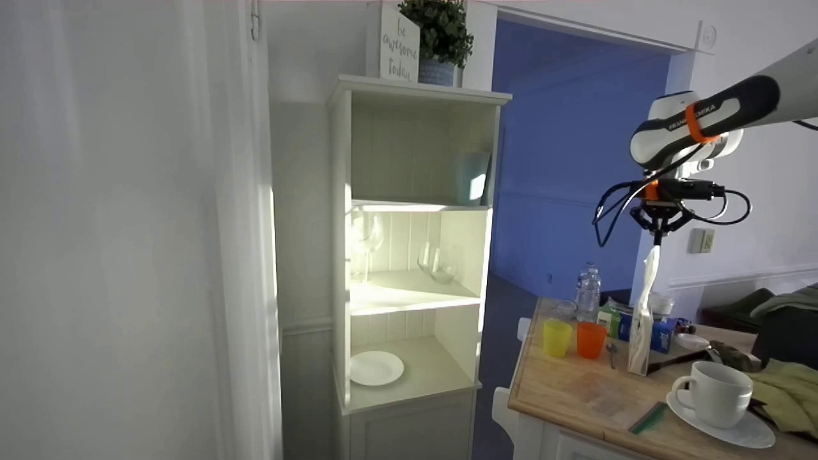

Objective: Pick up tissue and out it on the cup

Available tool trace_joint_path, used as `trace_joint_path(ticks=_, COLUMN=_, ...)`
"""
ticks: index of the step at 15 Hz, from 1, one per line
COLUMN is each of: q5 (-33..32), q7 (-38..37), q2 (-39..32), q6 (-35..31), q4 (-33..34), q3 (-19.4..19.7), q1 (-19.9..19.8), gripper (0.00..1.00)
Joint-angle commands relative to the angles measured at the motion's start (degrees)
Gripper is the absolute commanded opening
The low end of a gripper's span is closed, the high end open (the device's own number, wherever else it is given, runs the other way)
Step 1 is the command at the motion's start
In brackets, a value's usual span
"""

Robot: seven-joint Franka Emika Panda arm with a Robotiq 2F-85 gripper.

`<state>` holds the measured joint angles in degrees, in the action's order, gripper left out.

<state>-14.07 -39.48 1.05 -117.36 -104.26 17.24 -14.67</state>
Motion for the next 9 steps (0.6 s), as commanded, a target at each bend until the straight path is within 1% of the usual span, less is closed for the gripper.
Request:
trace_joint_path(ticks=1, q5=2.5, q7=2.5, q2=3.9, q6=4.7, q4=0.3, q3=-0.4, q1=-0.8, gripper=0.00)
trace_joint_path(ticks=5, q5=2.5, q7=4.6, q2=7.1, q6=7.9, q4=0.0, q3=-0.6, q1=-1.0, gripper=0.00)
trace_joint_path(ticks=9, q5=1.8, q7=8.1, q2=10.3, q6=7.2, q4=-2.6, q3=-1.3, q1=-0.8, gripper=0.00)
